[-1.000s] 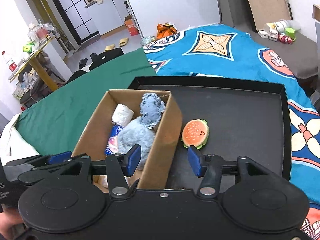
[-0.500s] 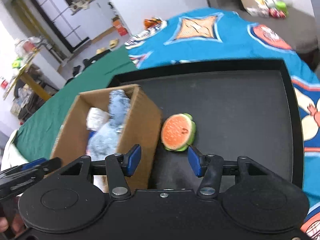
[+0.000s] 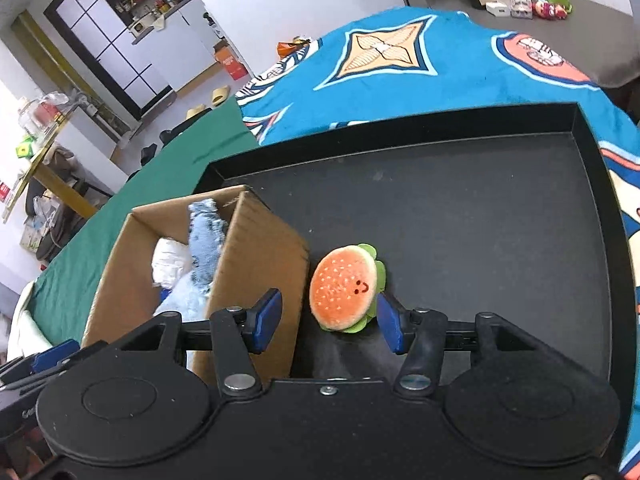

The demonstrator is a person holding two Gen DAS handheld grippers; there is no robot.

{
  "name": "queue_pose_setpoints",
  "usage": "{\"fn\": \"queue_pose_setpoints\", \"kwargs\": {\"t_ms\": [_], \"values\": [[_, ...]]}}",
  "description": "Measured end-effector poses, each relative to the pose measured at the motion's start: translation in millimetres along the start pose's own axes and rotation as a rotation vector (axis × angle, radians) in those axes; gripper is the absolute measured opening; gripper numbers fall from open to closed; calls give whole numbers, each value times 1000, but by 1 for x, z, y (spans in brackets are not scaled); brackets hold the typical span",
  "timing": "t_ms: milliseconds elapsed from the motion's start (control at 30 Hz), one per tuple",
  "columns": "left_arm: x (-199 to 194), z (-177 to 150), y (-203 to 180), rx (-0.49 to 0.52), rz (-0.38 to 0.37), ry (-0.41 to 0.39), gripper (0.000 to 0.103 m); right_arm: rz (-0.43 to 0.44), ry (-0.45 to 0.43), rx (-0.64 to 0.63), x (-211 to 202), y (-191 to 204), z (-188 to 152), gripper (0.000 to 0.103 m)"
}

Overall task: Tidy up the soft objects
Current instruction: 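Move the right tool to the hamburger plush and close on it, then lift the hamburger plush with the right tool and carry it over the box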

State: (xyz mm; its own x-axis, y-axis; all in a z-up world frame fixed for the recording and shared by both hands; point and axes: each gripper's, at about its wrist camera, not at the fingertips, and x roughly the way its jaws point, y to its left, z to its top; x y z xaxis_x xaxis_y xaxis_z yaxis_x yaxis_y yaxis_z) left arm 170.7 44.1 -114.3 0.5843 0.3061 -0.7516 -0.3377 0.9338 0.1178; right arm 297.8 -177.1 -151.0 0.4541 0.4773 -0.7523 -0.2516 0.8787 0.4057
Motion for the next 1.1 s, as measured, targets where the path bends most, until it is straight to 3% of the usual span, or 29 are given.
{"fn": "queue_pose_setpoints", "kwargs": {"t_ms": [533, 633, 700, 800, 900, 1100], "values": [[4, -1, -23, 93, 59, 3, 52, -11, 40, -19, 28, -9, 0, 54], [6, -2, -25, 106, 57, 10, 52, -16, 38, -18, 31, -14, -2, 48], [6, -3, -27, 115, 62, 14, 52, -19, 42, -12, 32, -17, -2, 32], [5, -3, -29, 129, 56, 9, 71, -35, 41, -30, 29, -16, -3, 25], [3, -5, -31, 141, 48, -5, 77, -49, 42, -47, 25, -13, -4, 22], [0, -5, -30, 134, 12, -9, 77, -76, 30, -32, 10, -14, -5, 21]]}}
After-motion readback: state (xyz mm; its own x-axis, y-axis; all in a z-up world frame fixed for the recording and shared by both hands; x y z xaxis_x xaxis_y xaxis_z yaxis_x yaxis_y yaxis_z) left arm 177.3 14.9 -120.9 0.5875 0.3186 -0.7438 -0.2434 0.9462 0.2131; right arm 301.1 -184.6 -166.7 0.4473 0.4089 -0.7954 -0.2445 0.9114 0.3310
